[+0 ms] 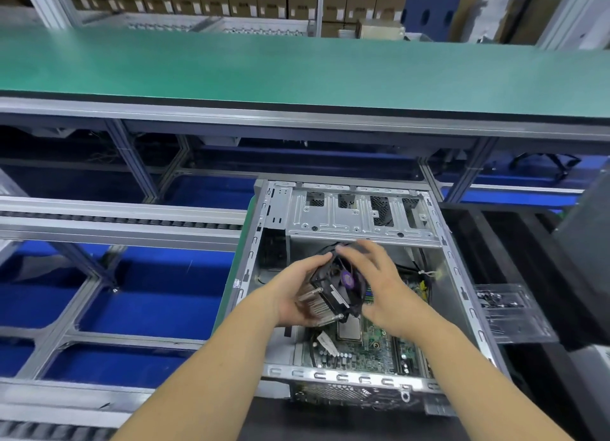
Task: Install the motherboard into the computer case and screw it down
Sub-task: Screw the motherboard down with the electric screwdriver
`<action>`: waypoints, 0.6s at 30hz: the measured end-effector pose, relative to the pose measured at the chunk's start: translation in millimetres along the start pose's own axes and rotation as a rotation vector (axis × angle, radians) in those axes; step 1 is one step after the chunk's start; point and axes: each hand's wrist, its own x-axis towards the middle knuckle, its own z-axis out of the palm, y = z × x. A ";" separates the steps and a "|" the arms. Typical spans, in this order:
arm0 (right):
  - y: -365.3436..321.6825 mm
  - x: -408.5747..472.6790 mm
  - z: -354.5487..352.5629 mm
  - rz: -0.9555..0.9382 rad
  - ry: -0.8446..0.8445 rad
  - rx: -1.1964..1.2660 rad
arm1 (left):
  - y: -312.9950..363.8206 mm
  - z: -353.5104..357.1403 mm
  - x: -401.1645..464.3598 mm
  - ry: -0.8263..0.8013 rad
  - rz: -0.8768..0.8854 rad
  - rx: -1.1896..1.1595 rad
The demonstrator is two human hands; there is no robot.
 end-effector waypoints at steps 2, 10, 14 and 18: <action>3.5 1.5 -1.5 0.179 0.053 0.293 | 0.2 1.4 -0.4 -0.021 0.061 -0.036; -3.2 4.4 9.1 0.483 -0.088 0.749 | -3.6 8.8 1.5 0.117 0.271 0.097; -3.4 8.1 17.0 0.446 -0.001 0.445 | -5.3 11.1 1.6 -0.025 0.165 0.139; 13.8 3.7 0.1 0.423 0.094 0.363 | -1.8 1.0 9.4 0.202 0.241 0.134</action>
